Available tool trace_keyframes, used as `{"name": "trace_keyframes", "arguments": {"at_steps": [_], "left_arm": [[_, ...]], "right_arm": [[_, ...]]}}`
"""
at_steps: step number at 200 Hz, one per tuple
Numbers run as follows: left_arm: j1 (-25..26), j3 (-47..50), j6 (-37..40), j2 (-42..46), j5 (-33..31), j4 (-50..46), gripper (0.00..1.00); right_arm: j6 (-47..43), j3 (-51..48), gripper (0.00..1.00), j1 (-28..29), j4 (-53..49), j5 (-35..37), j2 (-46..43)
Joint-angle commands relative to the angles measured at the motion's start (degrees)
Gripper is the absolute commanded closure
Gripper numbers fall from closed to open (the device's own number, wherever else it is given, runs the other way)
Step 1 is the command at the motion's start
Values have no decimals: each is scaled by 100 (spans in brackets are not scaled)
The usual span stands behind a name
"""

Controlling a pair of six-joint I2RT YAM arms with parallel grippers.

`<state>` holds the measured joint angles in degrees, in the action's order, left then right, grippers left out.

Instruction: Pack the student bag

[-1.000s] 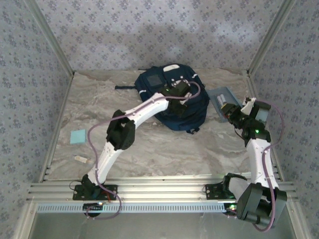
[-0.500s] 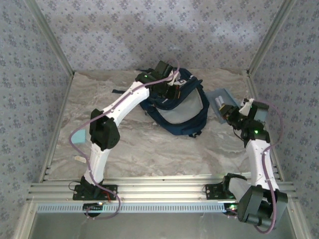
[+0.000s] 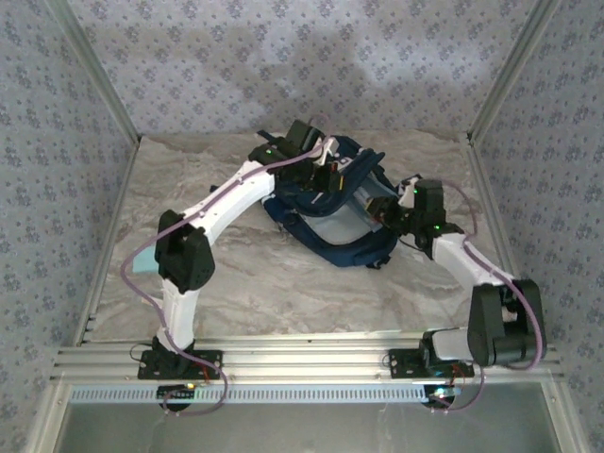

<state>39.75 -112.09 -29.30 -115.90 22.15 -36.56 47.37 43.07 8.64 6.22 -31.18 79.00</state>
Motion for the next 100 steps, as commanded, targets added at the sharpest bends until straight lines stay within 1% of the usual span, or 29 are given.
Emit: {"name": "trace_keyframes", "arguments": {"at_steps": [1, 12, 28, 51, 62, 79, 100], "left_arm": [[8, 3, -216, 620, 439, 812, 100], [7, 3, -251, 638, 463, 815, 100], [9, 250, -287, 690, 509, 889, 100], [-17, 302, -295, 761, 502, 948, 100], [-24, 319, -303, 791, 509, 976, 100], [-49, 386, -317, 832, 488, 1033, 100], [-91, 545, -389, 881, 459, 1143, 100]], "right_arm": [[40, 371, 83, 315, 1004, 313, 436], [-4, 497, 82, 448, 1220, 425, 730], [111, 756, 81, 596, 1558, 308, 1250], [357, 1083, 81, 794, 1962, 191, 1929], [378, 1243, 79, 871, 2034, 186, 2186], [425, 1441, 71, 896, 2017, 147, 2493], [484, 1315, 56, 804, 2047, 172, 2494]]}}
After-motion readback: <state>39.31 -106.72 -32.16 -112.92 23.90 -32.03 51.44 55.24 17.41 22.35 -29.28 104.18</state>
